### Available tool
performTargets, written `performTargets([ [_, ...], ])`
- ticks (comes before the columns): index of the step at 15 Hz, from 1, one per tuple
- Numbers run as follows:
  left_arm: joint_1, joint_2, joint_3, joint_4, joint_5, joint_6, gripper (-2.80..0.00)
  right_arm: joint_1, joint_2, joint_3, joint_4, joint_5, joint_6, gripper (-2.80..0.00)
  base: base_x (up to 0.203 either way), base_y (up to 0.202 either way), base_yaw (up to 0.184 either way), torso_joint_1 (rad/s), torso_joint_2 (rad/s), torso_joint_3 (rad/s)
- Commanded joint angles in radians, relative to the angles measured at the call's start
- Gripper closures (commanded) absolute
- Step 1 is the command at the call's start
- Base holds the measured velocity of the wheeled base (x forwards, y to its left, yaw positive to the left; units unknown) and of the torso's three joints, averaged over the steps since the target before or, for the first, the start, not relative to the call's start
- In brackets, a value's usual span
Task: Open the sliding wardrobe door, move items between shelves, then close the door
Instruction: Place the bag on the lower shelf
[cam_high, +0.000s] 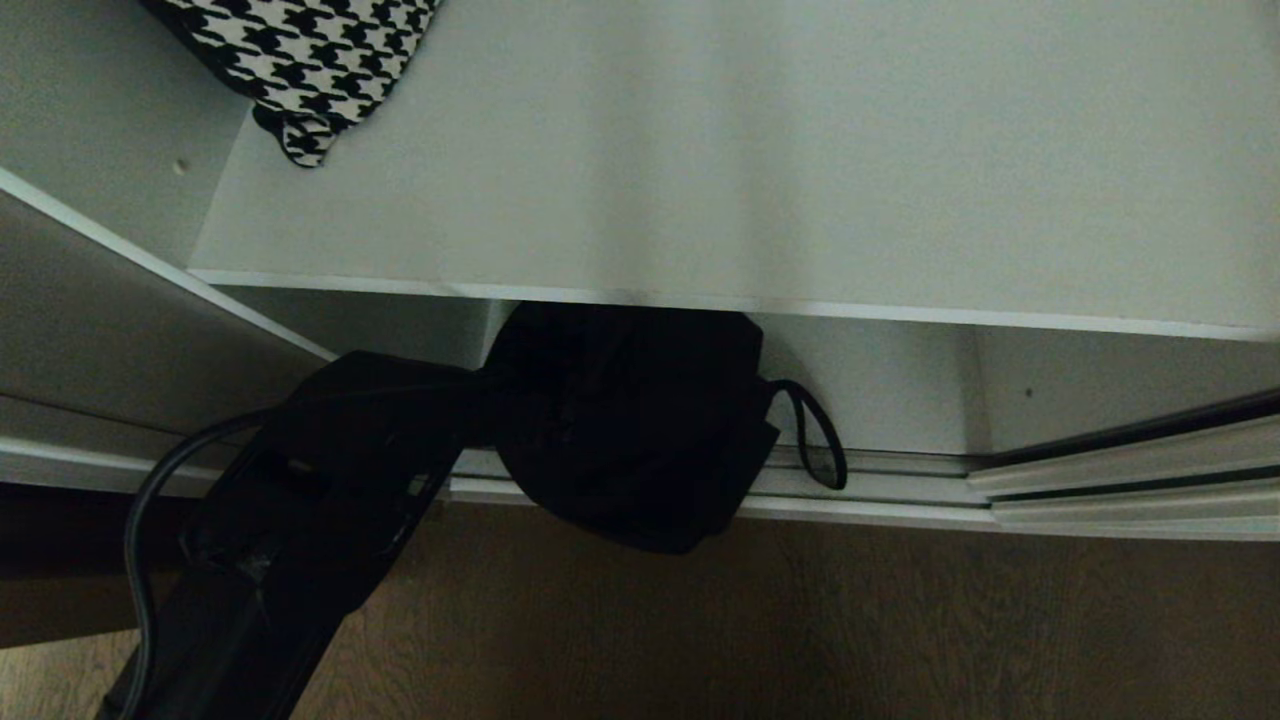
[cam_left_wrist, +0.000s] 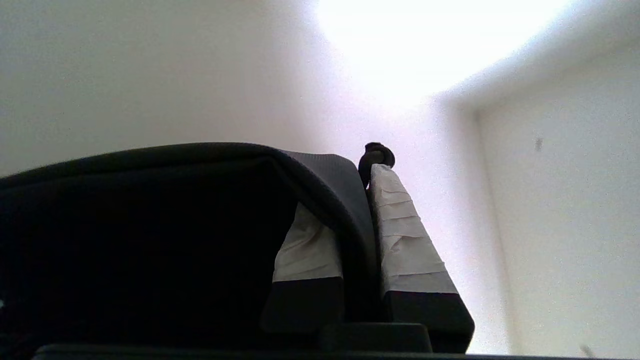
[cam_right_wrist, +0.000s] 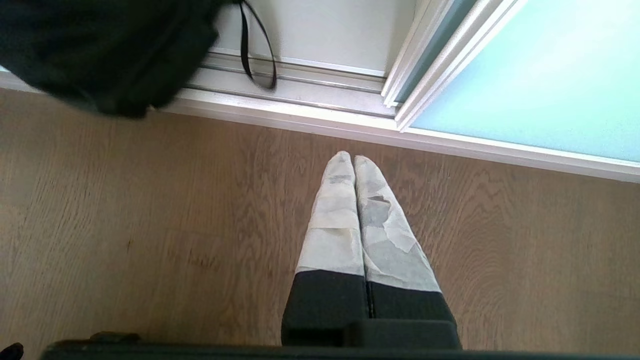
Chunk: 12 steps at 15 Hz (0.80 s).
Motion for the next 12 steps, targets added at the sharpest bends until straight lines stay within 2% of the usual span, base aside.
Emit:
performTargets([
  [1,0.001,0.016,0.001,-0.083,0.024,0.058,0.00,0.000,0.000,0.000,0.000,0.000,0.000,0.00,0.000,0.000,0.000,0.000,0.00,0.000],
  [4,0.003,0.033,0.001,-0.150,0.037,0.155,0.00,0.000,0.000,0.000,0.000,0.000,0.000,0.00,0.000,0.000,0.000,0.000,0.00,0.000],
  [6,0.008,0.040,0.001,-0.163,0.049,0.165,0.00,0.000,0.000,0.000,0.000,0.000,0.000,0.00,0.000,0.000,0.000,0.000,0.00,0.000],
  [9,0.015,0.039,0.001,-0.281,0.092,0.173,0.00,0.000,0.000,0.000,0.000,0.000,0.000,0.00,0.000,0.000,0.000,0.000,0.00,0.000],
  [12,0.018,0.038,0.001,-0.383,0.094,0.225,0.00,0.000,0.000,0.000,0.000,0.000,0.000,0.00,0.000,0.000,0.000,0.000,0.00,0.000],
])
